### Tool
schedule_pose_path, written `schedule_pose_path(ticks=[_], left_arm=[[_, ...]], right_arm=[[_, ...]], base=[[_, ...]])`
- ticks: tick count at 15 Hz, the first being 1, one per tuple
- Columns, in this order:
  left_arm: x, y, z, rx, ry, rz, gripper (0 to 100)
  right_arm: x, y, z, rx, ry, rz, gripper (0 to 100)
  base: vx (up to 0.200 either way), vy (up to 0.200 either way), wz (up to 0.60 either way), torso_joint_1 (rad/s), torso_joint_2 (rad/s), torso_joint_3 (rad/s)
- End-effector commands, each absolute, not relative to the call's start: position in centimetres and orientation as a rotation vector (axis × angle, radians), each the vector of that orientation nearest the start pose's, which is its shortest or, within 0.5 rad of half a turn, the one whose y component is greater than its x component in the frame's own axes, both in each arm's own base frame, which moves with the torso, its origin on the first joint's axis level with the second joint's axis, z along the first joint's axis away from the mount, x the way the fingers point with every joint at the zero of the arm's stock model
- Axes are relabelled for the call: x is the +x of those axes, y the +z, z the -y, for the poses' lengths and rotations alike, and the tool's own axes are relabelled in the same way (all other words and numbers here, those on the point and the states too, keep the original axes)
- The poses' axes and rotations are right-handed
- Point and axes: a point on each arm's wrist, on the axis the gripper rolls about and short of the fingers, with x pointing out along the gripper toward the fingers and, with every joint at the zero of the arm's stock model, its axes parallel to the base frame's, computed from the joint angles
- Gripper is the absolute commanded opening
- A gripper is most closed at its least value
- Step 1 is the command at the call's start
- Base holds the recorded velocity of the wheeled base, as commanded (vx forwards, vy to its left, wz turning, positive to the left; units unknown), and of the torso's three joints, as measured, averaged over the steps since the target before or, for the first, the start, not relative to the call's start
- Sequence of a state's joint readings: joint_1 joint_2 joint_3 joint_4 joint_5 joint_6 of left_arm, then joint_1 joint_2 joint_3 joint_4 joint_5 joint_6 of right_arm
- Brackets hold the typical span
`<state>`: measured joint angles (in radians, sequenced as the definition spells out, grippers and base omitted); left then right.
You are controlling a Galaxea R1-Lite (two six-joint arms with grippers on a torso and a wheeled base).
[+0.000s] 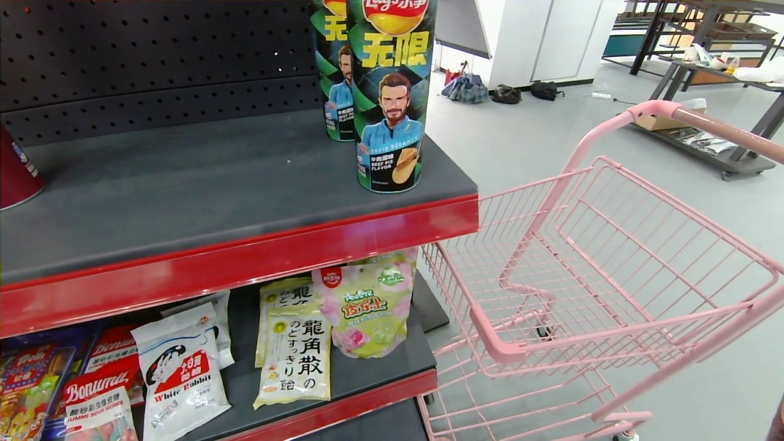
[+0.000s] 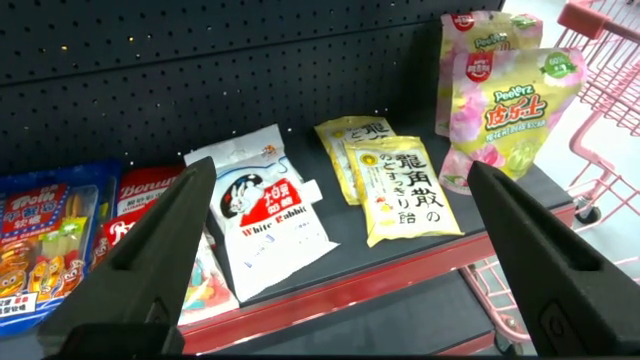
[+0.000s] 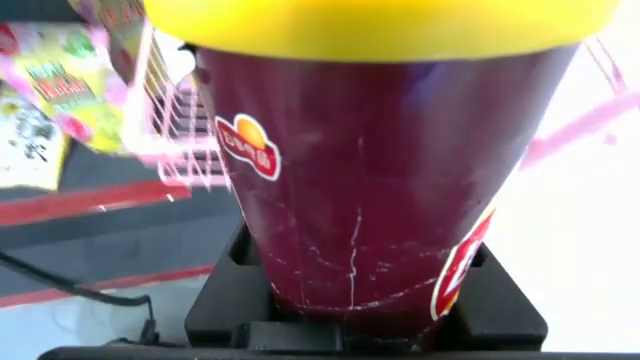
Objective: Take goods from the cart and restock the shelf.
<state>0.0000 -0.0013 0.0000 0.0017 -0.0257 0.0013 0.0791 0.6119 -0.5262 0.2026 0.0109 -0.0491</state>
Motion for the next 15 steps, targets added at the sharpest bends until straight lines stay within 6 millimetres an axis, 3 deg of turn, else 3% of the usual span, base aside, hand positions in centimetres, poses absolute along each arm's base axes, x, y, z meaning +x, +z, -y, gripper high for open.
schedule_pose_path(ticks=[1, 9, 15], left_arm=[[-2.28, 7.53, 0.06, 0.002, -0.026, -0.002, 100], [-2.28, 7.53, 0.06, 0.002, -0.026, -0.002, 100], [-2.28, 7.53, 0.06, 0.002, -0.026, -0.002, 100]], right_arm=[[1.06, 19.70, -0.09, -0.058, 0.082, -0.207, 0], [0.79, 19.47, -0.07, -0.067, 0.081, -0.202, 0], [0.84, 19.10, -0.08, -0.081, 0.084, -0.213, 0]], base=[[0.000, 0.000, 0.00, 0.000, 0.00, 0.000], [0.000, 0.000, 0.00, 0.000, 0.00, 0.000], [0.000, 0.000, 0.00, 0.096, -0.40, -0.302]])
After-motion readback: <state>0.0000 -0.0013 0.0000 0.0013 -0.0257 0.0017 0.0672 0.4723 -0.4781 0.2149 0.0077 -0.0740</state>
